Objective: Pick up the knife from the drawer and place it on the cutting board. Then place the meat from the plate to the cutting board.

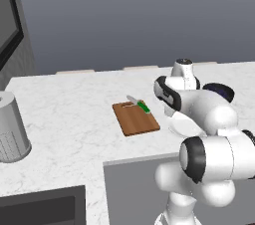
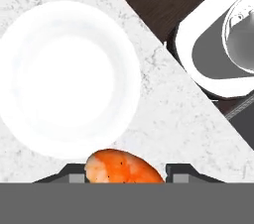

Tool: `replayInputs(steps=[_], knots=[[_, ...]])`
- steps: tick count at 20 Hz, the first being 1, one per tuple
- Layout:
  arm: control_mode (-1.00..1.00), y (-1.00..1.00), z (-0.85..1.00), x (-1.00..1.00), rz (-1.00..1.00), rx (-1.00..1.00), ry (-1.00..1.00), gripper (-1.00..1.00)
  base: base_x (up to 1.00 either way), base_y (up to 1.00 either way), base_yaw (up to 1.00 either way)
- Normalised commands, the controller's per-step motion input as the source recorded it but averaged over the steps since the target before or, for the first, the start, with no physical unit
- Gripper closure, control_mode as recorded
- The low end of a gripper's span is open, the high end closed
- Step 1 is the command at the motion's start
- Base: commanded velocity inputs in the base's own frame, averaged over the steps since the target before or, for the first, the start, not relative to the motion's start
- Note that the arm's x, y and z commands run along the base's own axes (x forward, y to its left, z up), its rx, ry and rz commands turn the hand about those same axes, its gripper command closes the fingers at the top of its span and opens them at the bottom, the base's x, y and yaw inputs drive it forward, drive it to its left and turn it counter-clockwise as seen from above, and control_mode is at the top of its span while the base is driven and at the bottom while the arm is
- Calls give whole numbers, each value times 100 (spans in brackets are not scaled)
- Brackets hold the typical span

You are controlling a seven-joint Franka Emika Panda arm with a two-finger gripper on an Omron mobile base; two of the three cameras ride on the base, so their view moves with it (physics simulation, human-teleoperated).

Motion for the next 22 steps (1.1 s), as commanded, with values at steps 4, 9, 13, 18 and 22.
replayInputs(steps=[4,9,13,18,22], knots=[[-100,100,1,18,9,-1,2,100,0,0,0],[-100,62,-14,79,0,-1,0,100,0,0,0],[-100,33,-47,62,0,-1,0,100,0,0,0],[-100,10,-47,10,1,0,0,100,0,0,0],[-100,16,-53,-3,3,0,0,100,0,0,0]])
